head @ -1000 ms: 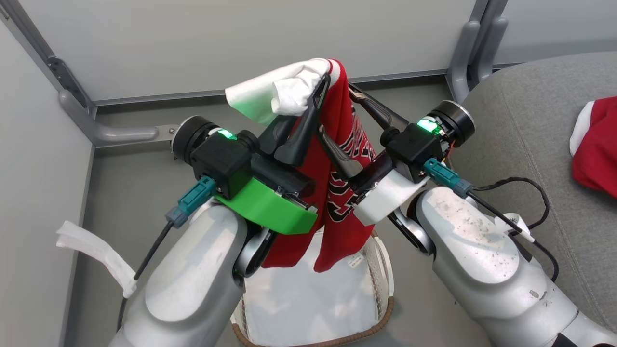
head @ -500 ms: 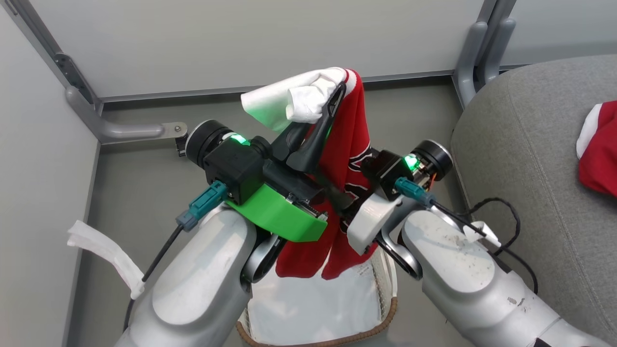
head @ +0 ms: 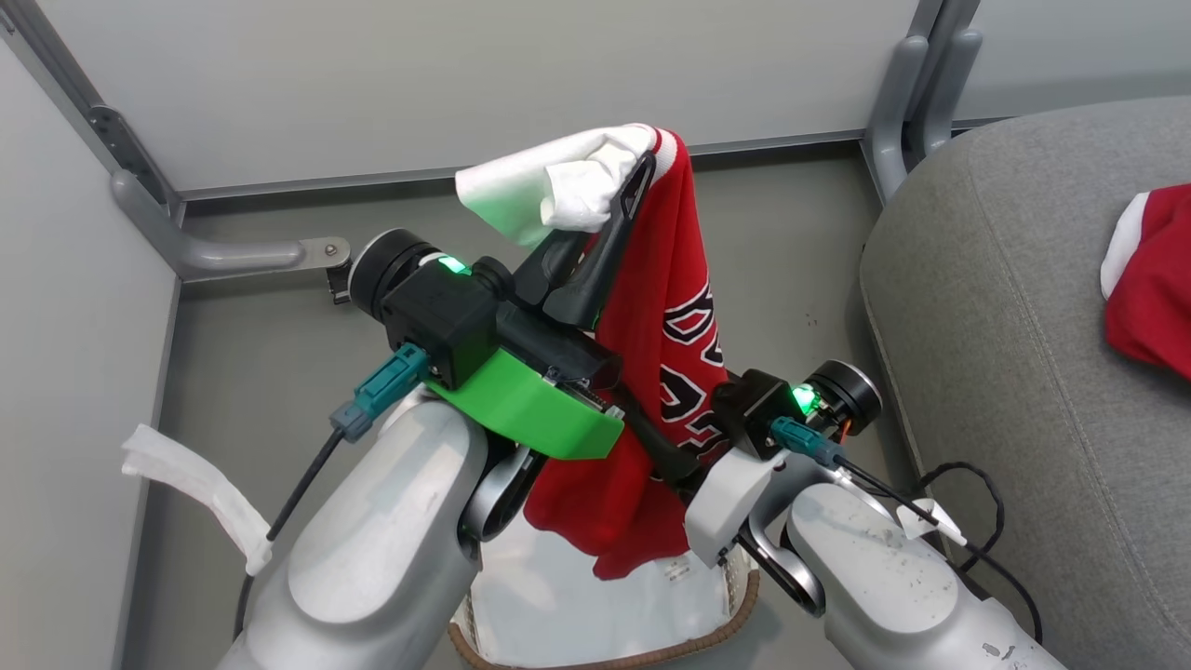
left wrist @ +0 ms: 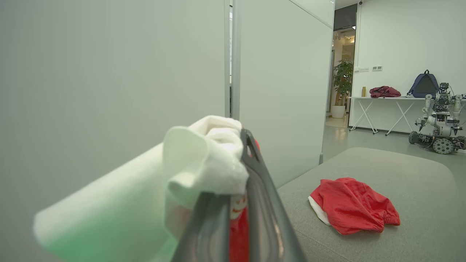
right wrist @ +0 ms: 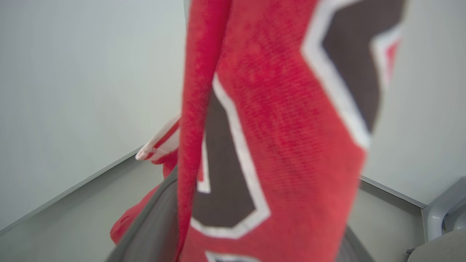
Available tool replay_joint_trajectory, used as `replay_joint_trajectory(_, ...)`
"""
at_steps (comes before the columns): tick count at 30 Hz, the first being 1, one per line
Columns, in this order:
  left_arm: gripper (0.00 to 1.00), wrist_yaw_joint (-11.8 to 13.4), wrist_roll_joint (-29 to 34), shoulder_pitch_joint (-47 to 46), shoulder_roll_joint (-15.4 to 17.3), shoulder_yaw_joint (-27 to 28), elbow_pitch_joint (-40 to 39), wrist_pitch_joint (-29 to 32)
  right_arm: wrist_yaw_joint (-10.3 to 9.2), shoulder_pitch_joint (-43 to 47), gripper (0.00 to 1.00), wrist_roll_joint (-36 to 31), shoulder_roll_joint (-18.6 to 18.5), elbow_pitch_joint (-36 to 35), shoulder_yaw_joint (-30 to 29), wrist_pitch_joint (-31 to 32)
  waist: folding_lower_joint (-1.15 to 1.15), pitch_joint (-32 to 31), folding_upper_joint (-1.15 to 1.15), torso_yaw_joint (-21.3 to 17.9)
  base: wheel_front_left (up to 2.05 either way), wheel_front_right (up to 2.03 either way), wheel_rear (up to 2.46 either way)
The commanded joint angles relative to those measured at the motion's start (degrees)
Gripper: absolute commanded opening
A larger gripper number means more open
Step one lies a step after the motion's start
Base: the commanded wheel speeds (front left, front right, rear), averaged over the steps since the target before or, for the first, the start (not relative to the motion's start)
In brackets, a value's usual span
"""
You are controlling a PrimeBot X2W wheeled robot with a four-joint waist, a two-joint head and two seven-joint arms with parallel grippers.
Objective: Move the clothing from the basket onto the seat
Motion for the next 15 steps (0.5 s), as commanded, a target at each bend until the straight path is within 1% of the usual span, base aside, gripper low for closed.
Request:
replay_joint_trajectory(1,0.0,0.1,0.15,0.39,-0.18,0.26,0.04,-0.04,-0.08,0.83,0.0,-0.55,-0.13,-0.74,-0.37,-0.11,0.0,0.05,0.0,-0.24,0.0,0.0,0.0)
replay_joint_trajectory(9,0.0,0.1,0.68,1.16,-0.11,0.84,1.96,-0.03,-0.08,2.13,0.0,-0.51,-0.13,-3.35,-2.47,-0.11,0.0,-0.1,0.0,-0.77,0.0,0.0,0.0)
replay_joint_trajectory(10,0.75,0.1,0.9,1.27,-0.12,1.02,2.59,-0.02,-0.08,2.33,0.0,-0.61,-0.11,-3.57,-2.61,-0.11,0.0,-0.15,0.0,-0.91,0.0,0.0,0.0)
replay_joint_trajectory(11,1.0,0.1,1.16,1.28,-0.16,1.32,2.71,-0.02,-0.08,2.44,0.0,-0.64,-0.12,-3.71,-2.71,-0.11,0.0,-0.17,0.0,-1.08,0.0,0.0,0.0)
replay_joint_trajectory(15,1.0,0.1,1.99,2.21,-0.38,2.47,3.34,-0.02,-0.08,2.92,0.0,-0.54,-0.13,-4.39,-3.26,-0.11,0.0,0.05,0.0,-2.68,0.0,0.0,0.0)
